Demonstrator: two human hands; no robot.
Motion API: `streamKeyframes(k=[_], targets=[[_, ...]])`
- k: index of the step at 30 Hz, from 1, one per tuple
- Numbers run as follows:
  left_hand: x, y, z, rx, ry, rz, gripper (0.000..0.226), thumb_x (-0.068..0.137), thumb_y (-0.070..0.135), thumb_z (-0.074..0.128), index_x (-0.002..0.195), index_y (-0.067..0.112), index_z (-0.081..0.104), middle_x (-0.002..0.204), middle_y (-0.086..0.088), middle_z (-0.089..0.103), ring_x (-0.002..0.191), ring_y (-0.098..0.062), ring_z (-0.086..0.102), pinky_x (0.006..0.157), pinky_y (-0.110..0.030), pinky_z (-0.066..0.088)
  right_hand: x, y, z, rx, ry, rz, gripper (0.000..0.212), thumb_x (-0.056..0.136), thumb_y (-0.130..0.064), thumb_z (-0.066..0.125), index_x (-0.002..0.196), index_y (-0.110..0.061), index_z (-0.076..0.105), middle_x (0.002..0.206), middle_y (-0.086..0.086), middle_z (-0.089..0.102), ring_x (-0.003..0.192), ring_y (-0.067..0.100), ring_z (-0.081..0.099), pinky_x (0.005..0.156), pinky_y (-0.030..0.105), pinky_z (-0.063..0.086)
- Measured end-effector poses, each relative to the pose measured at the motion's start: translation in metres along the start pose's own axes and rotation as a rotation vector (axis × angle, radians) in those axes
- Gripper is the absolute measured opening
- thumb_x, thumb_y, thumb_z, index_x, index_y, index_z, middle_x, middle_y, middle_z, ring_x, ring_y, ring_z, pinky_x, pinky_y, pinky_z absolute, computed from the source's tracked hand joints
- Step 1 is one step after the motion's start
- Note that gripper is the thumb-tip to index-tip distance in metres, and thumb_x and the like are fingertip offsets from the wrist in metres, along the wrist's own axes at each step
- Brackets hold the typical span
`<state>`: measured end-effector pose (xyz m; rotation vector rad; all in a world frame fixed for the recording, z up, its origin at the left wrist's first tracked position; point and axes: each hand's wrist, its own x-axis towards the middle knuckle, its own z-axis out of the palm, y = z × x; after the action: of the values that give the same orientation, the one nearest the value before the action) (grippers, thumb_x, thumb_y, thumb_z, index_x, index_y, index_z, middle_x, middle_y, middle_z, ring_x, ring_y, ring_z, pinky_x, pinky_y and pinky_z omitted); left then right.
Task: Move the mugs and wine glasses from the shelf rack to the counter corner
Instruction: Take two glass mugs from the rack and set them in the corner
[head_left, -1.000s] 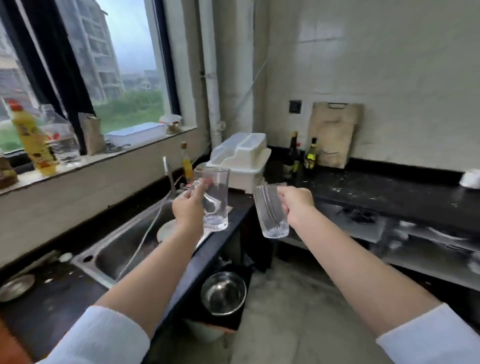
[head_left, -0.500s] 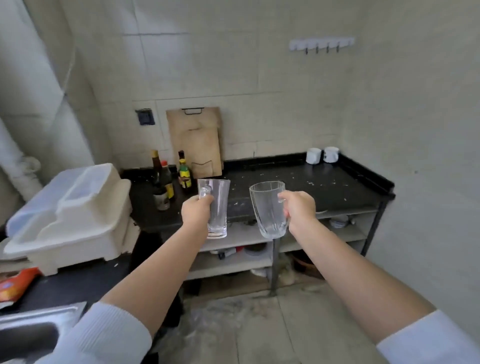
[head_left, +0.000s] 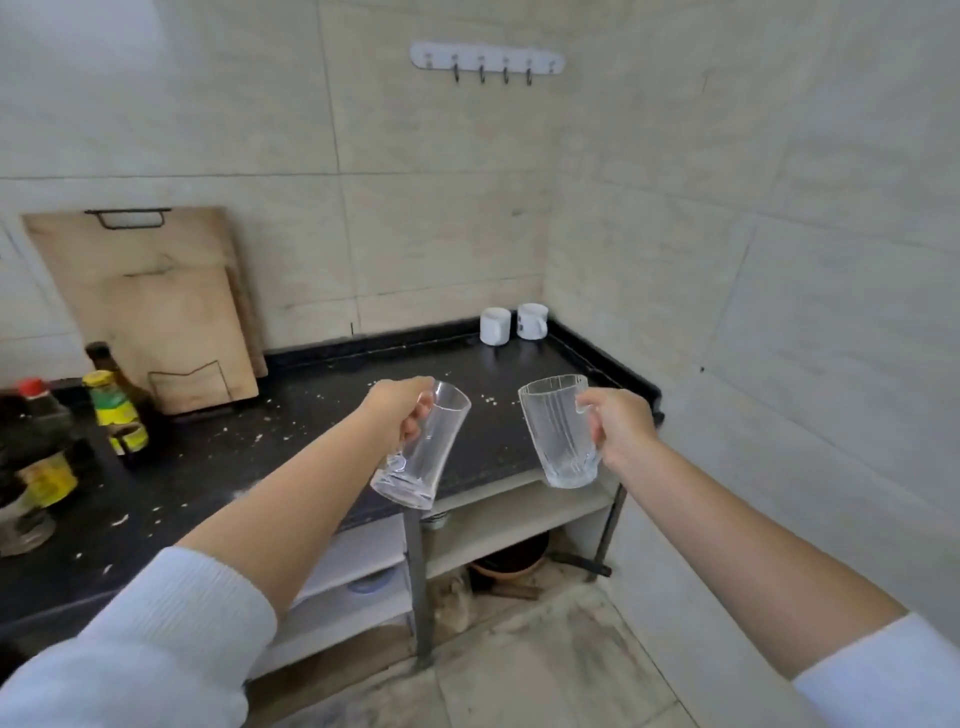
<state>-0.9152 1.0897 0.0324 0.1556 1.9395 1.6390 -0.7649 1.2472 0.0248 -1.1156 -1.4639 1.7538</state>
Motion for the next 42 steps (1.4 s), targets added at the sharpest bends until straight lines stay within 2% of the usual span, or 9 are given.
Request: streamKeyframes(k=[8,13,18,23,25,28,30,33,42], targets=[[0.13,0.051,0.091,0.058,-0.088,-0.104,0.035,0.094,0.016,0.043,0.059,0.011,0.044,0.019,0.004,0.039,0.013,-0.002,0.028,0.03,-0.006,0.029,0.156,-0.033,-0.009,-0.057,0.129,-0.059,0.042,0.079,0.004,0.051,0.046,-0.012,0.031,0.014,-0.003,0.028,0.016,0.005,0.023,0.03,0.016,0.023],[0.212,0.066,0.134,0.076,-0.115,-0.076,0.032,0.092,0.004,0.04,0.06,0.006,0.046,0.024,0.003,0.045,0.017,-0.003,0.041,0.027,-0.01,0.033,0.239,-0.033,0.002,-0.147,0.167,-0.032,0.035,0.08,0.001,0.05,0.049,-0.01,0.04,0.015,-0.005,0.034,0.044,0.017,0.029,0.047,0.024,0.023],[0.311,0.086,0.171,-0.011,-0.126,-0.193,0.031,0.089,0.014,0.052,0.059,0.011,0.049,0.039,-0.001,0.055,0.044,-0.013,0.052,0.052,-0.021,0.044,0.342,-0.038,0.025,-0.189,0.205,0.058,0.028,0.084,-0.003,0.05,0.056,-0.009,0.047,0.05,0.006,0.045,0.046,0.015,0.032,0.05,0.024,0.028],[0.384,0.096,0.198,0.073,-0.151,-0.346,0.023,0.093,0.021,0.048,0.076,0.007,0.052,0.073,-0.01,0.055,0.067,-0.025,0.057,0.057,-0.03,0.049,0.421,-0.038,0.051,-0.333,0.145,0.153,0.021,0.081,0.001,0.044,0.063,-0.006,0.051,0.018,-0.003,0.045,0.065,0.023,0.047,0.077,0.03,0.038],[0.409,0.093,0.205,0.001,-0.172,-0.418,0.026,0.094,0.022,0.048,0.073,0.007,0.052,0.075,-0.01,0.055,0.067,-0.025,0.056,0.054,-0.031,0.053,0.448,-0.036,0.056,-0.338,0.121,0.226,0.012,0.083,0.0,0.043,0.086,-0.003,0.054,0.02,-0.004,0.048,0.062,0.021,0.046,0.061,0.028,0.038],[0.442,0.084,0.213,-0.176,-0.16,-0.519,0.021,0.091,0.024,0.054,0.078,0.007,0.053,0.09,-0.01,0.058,0.089,-0.029,0.06,0.087,-0.044,0.051,0.488,-0.027,0.06,-0.334,0.092,0.265,0.02,0.085,-0.001,0.046,0.103,-0.003,0.054,0.024,-0.003,0.054,0.062,0.017,0.05,0.049,0.025,0.029],[0.464,0.078,0.221,-0.252,-0.135,-0.51,0.019,0.09,0.024,0.056,0.081,0.008,0.053,0.096,-0.009,0.058,0.089,-0.028,0.06,0.086,-0.043,0.052,0.511,-0.021,0.07,-0.336,0.088,0.287,0.013,0.086,-0.003,0.05,0.095,0.0,0.058,0.036,0.001,0.061,0.071,0.019,0.055,0.06,0.029,0.043],[0.488,0.07,0.234,-0.242,-0.05,-0.46,0.03,0.091,0.023,0.056,0.065,0.008,0.049,0.074,-0.008,0.053,0.063,-0.024,0.055,0.057,-0.033,0.048,0.545,-0.008,0.085,-0.306,0.112,0.32,0.007,0.086,-0.005,0.054,0.082,-0.003,0.059,0.061,0.006,0.061,0.075,0.019,0.058,0.092,0.042,0.051],[0.547,0.043,0.269,-0.225,0.09,-0.347,0.032,0.09,0.023,0.058,0.059,0.013,0.051,0.065,-0.005,0.045,0.06,-0.017,0.04,0.057,-0.028,0.032,0.647,0.031,0.1,-0.196,0.202,0.349,0.028,0.08,-0.004,0.049,0.052,-0.007,0.045,0.049,0.006,0.046,0.047,0.018,0.041,0.047,0.028,0.033]])
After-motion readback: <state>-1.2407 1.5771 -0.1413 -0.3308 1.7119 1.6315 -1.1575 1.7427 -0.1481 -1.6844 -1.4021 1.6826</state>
